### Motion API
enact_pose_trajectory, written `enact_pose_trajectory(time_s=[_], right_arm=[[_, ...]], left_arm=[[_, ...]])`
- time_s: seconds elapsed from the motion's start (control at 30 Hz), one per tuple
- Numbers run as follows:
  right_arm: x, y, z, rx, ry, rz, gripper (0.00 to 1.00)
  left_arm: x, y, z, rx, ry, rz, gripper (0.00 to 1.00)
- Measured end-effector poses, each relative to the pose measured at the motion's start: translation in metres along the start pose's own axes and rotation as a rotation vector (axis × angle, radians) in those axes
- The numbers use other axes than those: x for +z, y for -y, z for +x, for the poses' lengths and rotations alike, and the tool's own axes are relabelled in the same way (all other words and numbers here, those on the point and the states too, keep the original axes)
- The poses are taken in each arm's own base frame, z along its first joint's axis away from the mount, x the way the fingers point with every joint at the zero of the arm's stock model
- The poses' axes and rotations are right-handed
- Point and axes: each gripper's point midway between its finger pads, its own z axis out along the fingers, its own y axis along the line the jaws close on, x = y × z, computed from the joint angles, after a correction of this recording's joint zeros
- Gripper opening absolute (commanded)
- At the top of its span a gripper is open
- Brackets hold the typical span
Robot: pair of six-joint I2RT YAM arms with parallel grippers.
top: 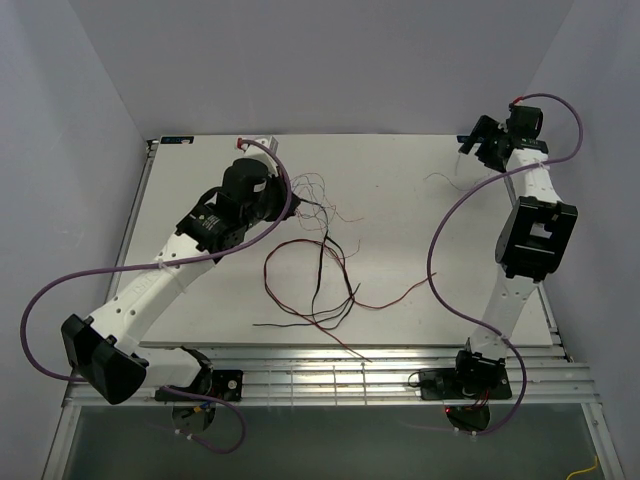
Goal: Untangle the cables
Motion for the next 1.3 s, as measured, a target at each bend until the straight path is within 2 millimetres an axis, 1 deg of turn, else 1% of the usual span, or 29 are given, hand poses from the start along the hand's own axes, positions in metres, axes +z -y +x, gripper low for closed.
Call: enact_pose_trajectory(time_s=[0.03,0.07,0.13,0.17,0.2,0.27,0.3,0.37,0.43,0.5,0.57,0.6,0.67,0.7,0.77,0.87,0.9,0.97,1.0,1.03,1.1,1.13,1.17,1.23,1.3], right_arm=[[-0.007,-0.007,0.002,-0.01,-0.001,-0.032,0.9],[-0.016,-0.016,0.009,-0.022,-0.012,-0.071,0.9],[-0.046,-0.043,0.026,-0.064,-0.028,-0.184,0.9],[-0.063,-0.061,0.035,-0.099,-0.012,-0.26,0.9],[-0.084,-0.083,0.049,-0.132,-0.015,-0.35,0.9],[-0.125,-0.135,0.076,-0.223,-0.012,-0.565,0.9],[-0.141,-0.158,0.09,-0.276,-0.009,-0.666,0.9],[-0.173,-0.204,0.123,-0.393,-0.028,-0.864,0.9],[-0.196,-0.239,0.156,-0.509,-0.056,-1.014,0.9],[-0.213,-0.262,0.183,-0.604,-0.065,-1.115,0.9],[-0.225,-0.273,0.197,-0.665,-0.051,-1.171,0.9],[-0.229,-0.275,0.199,-0.685,-0.036,-1.184,0.91],[-0.233,-0.276,0.194,-0.709,0.003,-1.191,0.94],[-0.235,-0.278,0.188,-0.724,0.037,-1.194,0.95],[-0.237,-0.279,0.186,-0.745,0.059,-1.21,0.96],[-0.241,-0.281,0.191,-0.774,0.057,-1.239,0.98],[-0.242,-0.283,0.195,-0.791,0.054,-1.252,0.95],[-0.246,-0.287,0.202,-0.826,0.042,-1.28,0.86],[-0.247,-0.289,0.205,-0.838,0.033,-1.29,0.73],[-0.248,-0.291,0.208,-0.851,0.028,-1.299,0.63],[-0.25,-0.293,0.214,-0.867,0.015,-1.313,0.4],[-0.249,-0.292,0.216,-0.87,0.006,-1.315,0.33],[-0.249,-0.292,0.218,-0.872,0.002,-1.313,0.09],[-0.245,-0.29,0.218,-0.871,-0.005,-1.291,0.08],[-0.236,-0.287,0.215,-0.862,-0.004,-1.231,0.08]], left_arm=[[0.001,-0.001,0.002,-0.001,-0.004,-0.001,0.0],[0.001,-0.001,0.004,-0.001,-0.009,-0.001,0.0],[0.003,-0.001,0.007,-0.001,-0.016,0.004,0.0],[0.003,-0.001,0.009,0.0,-0.021,0.01,0.0],[0.004,0.001,0.01,0.002,-0.026,0.02,0.0],[0.005,0.006,0.011,0.011,-0.032,0.046,0.0],[0.006,0.009,0.012,0.016,-0.039,0.064,0.0],[0.006,0.015,0.014,0.031,-0.054,0.101,0.0],[0.005,0.021,0.018,0.055,-0.074,0.143,0.0],[0.004,0.026,0.022,0.08,-0.093,0.184,0.0],[0.002,0.031,0.026,0.105,-0.11,0.224,0.0],[0.002,0.033,0.028,0.116,-0.117,0.242,0.0],[0.0,0.038,0.033,0.137,-0.136,0.282,0.0],[-0.001,0.041,0.037,0.149,-0.148,0.308,0.0],[-0.003,0.044,0.041,0.157,-0.162,0.337,0.0],[-0.004,0.046,0.047,0.161,-0.182,0.361,0.0],[-0.004,0.046,0.049,0.161,-0.186,0.368,0.0],[-0.005,0.048,0.049,0.161,-0.189,0.378,0.0],[-0.005,0.049,0.049,0.161,-0.187,0.382,0.0],[-0.005,0.049,0.048,0.162,-0.184,0.386,0.0],[-0.005,0.05,0.048,0.162,-0.185,0.389,0.0],[-0.005,0.05,0.048,0.162,-0.184,0.392,0.0],[-0.005,0.051,0.048,0.162,-0.183,0.394,0.0],[-0.005,0.051,0.047,0.162,-0.182,0.397,0.0],[-0.005,0.051,0.047,0.161,-0.18,0.393,0.0]])
